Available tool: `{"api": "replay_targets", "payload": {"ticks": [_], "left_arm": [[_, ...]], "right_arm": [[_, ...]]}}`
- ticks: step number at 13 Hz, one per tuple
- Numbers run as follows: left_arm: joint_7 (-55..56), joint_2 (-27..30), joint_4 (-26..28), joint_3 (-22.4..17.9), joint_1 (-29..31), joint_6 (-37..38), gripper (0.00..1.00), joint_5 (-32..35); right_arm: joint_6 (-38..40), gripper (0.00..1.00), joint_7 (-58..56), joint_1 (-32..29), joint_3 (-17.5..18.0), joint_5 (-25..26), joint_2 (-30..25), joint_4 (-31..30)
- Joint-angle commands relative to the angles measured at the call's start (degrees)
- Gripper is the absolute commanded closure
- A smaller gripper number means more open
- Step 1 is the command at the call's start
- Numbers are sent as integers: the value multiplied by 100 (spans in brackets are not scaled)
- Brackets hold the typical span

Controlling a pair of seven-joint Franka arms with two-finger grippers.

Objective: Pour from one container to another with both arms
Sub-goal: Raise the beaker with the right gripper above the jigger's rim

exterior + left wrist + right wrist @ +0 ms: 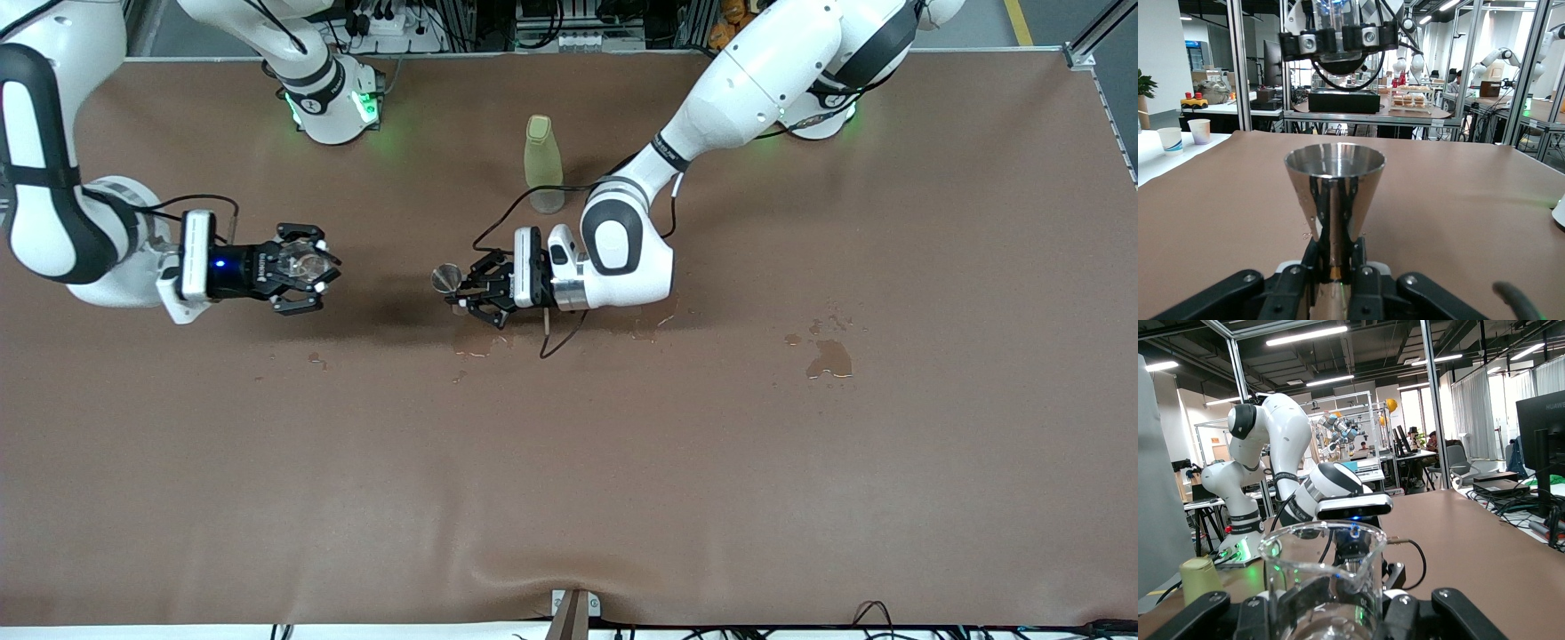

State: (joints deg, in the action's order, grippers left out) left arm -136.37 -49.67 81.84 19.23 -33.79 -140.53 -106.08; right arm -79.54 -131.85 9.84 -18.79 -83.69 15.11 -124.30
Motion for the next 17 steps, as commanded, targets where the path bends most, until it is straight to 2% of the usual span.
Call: {"api": "replay_targets", "payload": {"ticks": [1,17], "left_arm": [[-3,-16,-150,-138,-242,-168,100,-184],[-21,54,-115,-138,-304,-238,100,-193]], "right_arm": [[-254,100,89,79,174,-279,-289,-288],[-1433,100,-139,255,1685,-1738,-878,-1290]]}}
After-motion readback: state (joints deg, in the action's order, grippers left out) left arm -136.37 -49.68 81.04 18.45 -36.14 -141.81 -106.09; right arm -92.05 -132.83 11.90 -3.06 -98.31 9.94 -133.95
